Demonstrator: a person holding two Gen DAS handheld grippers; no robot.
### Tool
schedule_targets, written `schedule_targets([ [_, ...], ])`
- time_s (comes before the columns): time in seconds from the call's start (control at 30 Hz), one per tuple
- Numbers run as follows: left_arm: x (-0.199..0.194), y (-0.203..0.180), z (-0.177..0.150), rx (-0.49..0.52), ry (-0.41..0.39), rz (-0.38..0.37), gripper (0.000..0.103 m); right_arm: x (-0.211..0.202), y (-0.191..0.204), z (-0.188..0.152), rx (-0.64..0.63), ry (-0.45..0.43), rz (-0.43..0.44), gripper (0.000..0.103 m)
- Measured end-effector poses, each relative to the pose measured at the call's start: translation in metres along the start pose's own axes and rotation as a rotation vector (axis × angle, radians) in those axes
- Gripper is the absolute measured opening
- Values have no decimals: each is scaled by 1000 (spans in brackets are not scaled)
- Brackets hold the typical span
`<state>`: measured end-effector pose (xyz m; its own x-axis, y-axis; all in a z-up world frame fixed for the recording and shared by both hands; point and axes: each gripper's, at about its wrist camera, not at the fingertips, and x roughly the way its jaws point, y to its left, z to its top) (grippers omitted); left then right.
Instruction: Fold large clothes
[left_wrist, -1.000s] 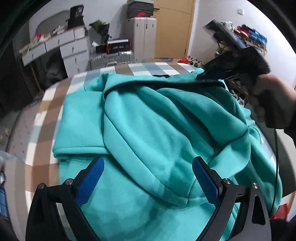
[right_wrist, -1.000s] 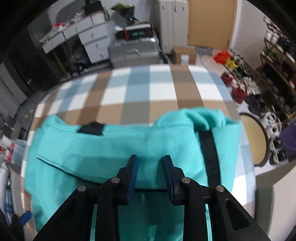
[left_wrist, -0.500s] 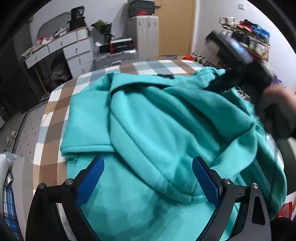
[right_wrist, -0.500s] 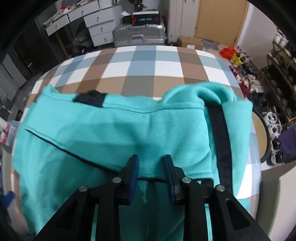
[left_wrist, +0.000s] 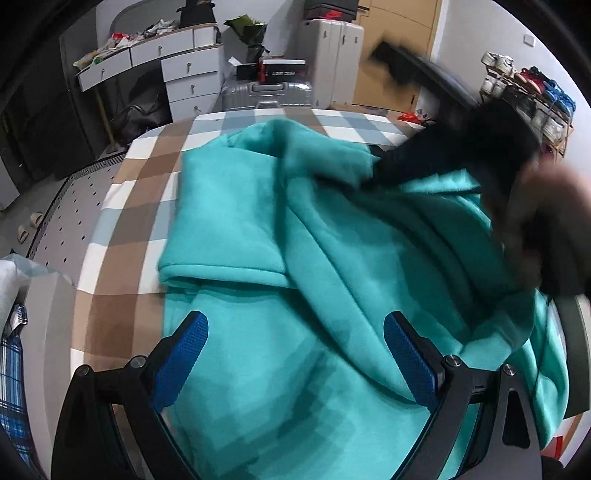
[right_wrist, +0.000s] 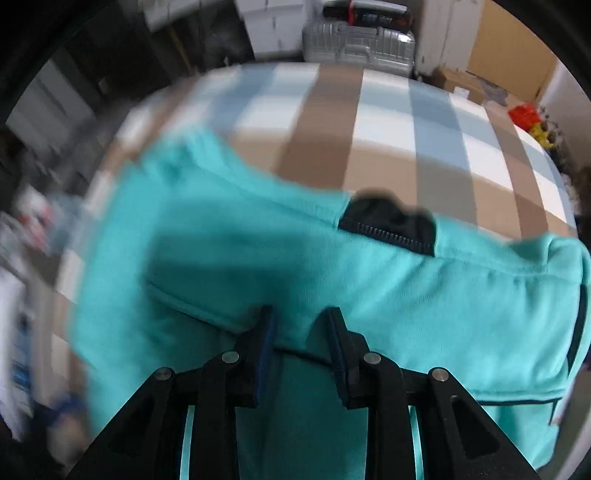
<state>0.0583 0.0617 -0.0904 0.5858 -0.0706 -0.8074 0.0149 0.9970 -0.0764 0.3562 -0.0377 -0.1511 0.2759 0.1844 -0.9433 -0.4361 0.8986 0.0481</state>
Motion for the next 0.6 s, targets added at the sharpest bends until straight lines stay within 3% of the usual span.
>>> schedule_targets([
  [0.07, 2, 6, 0, -11, 11, 6, 93, -2, 7, 1, -37, 6, -39, 26],
  [0.17, 4, 18, -1, -36, 26, 3, 93, -13, 3, 14, 10, 71, -7, 27],
  [0.33, 4, 32, -1, -67, 25, 14, 93, -56, 26, 37, -36, -111, 44, 32],
  [0.43, 6, 38, 0, -97, 32, 13, 93, -36, 47, 40, -63, -89, 73, 32],
  [0.5, 6, 41, 0, -104, 35, 9, 93, -2, 57, 29, -95, -15, -24, 33],
  [0.6, 4, 43, 0, -97, 24, 18, 93, 2, 67, 14, -139, -74, -103, 33],
])
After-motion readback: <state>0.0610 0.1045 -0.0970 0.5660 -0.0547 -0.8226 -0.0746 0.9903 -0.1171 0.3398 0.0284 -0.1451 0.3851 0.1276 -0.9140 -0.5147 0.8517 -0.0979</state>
